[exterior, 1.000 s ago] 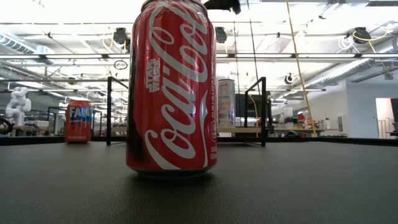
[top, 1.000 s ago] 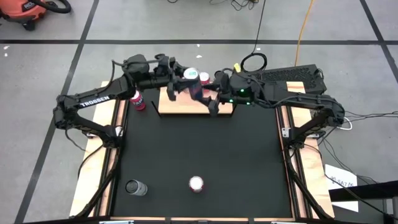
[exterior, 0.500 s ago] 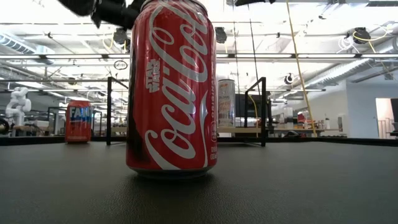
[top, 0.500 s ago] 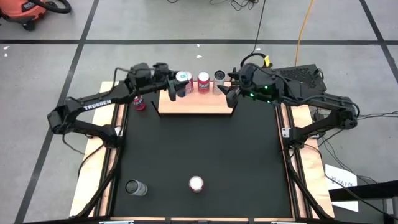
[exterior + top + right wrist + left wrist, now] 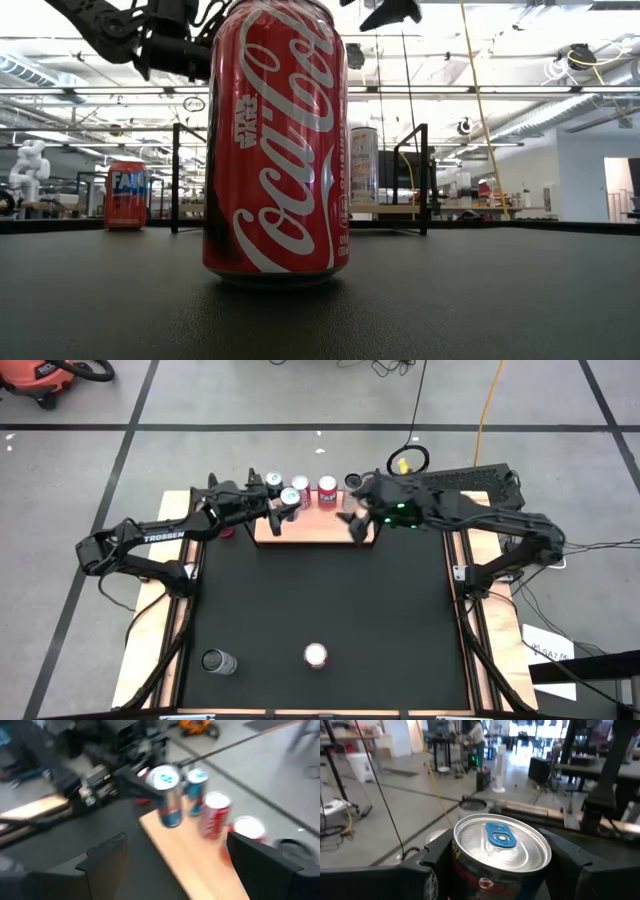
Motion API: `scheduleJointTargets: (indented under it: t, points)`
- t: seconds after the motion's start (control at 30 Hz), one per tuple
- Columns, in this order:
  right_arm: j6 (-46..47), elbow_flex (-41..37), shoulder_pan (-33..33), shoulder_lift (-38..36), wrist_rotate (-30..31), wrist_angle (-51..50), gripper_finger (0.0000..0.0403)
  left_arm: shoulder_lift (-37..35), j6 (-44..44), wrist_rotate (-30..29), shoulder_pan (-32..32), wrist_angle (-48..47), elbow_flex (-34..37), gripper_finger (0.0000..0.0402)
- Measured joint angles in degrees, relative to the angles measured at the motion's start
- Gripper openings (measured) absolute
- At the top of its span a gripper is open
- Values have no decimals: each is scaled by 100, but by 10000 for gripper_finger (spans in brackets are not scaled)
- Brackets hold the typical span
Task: Place canned beverage on shelf
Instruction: Put the blue soda can on the shelf aligned with the other blue soda can on the shelf
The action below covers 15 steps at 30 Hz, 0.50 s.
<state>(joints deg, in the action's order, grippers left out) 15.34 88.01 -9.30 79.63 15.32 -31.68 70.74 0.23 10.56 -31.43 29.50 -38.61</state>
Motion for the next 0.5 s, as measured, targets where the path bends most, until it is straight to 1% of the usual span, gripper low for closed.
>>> scheduleJointTargets:
  t: [0.07,0.13,0.2,0.23,0.3,0.4,0.5]
  points:
    - [-120,0,-9,225,-228,177,324,2,15,100,52,-64,5,219]
    - [-261,-2,-31,414,-452,497,324,2,17,345,164,27,4,219]
    - [-321,-2,-84,583,-810,860,324,2,11,638,302,62,0,219]
    - [-318,-1,-113,649,-1001,1022,324,2,-64,765,365,121,3,219]
    - [-333,-1,-156,752,-1221,1090,324,-11,-497,823,439,563,7,219]
    - [-422,-2,-185,849,-1249,1027,324,-137,-1030,809,455,1383,-12,219]
    - [-477,-10,-190,841,-1264,1198,324,-279,-1193,704,415,1394,-12,219]
